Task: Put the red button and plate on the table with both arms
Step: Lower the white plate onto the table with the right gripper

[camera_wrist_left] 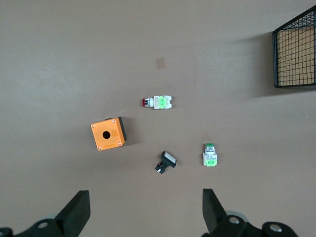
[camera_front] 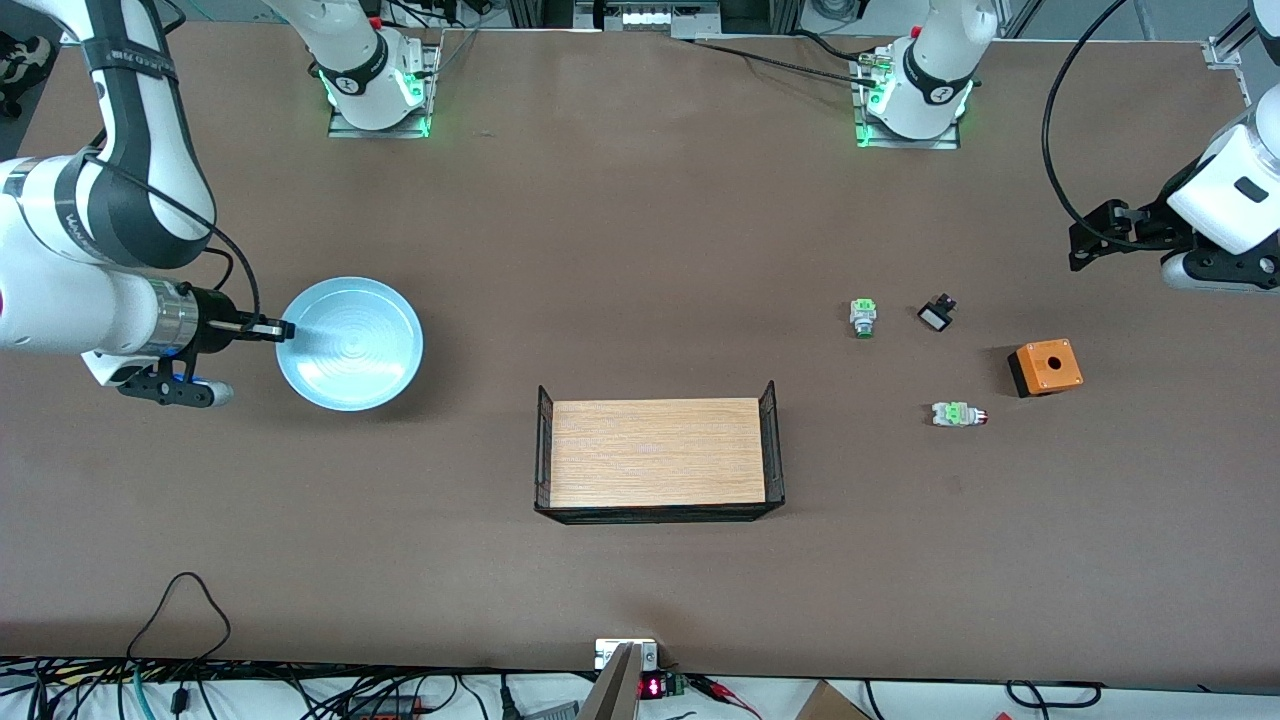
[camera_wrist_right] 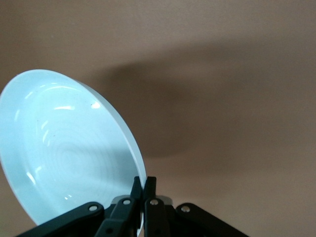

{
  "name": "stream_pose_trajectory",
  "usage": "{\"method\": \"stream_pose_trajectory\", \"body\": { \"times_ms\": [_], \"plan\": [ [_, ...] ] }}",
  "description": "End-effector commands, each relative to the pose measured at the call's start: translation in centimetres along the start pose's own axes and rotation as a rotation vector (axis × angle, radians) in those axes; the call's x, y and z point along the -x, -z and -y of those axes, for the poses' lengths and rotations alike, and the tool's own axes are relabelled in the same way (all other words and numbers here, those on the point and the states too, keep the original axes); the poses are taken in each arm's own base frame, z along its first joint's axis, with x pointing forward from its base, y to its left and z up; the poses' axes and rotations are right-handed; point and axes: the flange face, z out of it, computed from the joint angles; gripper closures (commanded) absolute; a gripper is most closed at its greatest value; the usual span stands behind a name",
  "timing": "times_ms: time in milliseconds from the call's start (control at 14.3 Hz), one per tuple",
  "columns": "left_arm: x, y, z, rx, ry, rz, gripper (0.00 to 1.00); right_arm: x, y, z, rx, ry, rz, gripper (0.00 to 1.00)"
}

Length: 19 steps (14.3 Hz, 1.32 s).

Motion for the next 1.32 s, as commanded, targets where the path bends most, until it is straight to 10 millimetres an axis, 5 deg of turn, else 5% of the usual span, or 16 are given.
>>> {"method": "stream_pose_trajectory", "body": {
  "times_ms": [0,279,836,1254],
  "plan": [
    [0.0,0.0,0.3,-0.010,-0.009,-0.007,0.00,0.8,-2.2,-2.0,0.073,0.097,-0.019,1.00],
    [0.0,0.0,0.5,-0.010,-0.007,-0.009,0.00,1.3,-6.3,-5.6,0.064,0.123,-0.034,1.00],
    [0.0,0.1,0.4,-0.010,-0.007,-0.010,0.00,3.7,-14.0,-8.6,0.063,0.182,-0.065,1.00],
    [-0.2,0.0,0.5,-0.010,-0.007,-0.007,0.00,4.5,-17.4,-10.2,0.063,0.184,-0.078,1.00]
  ]
}}
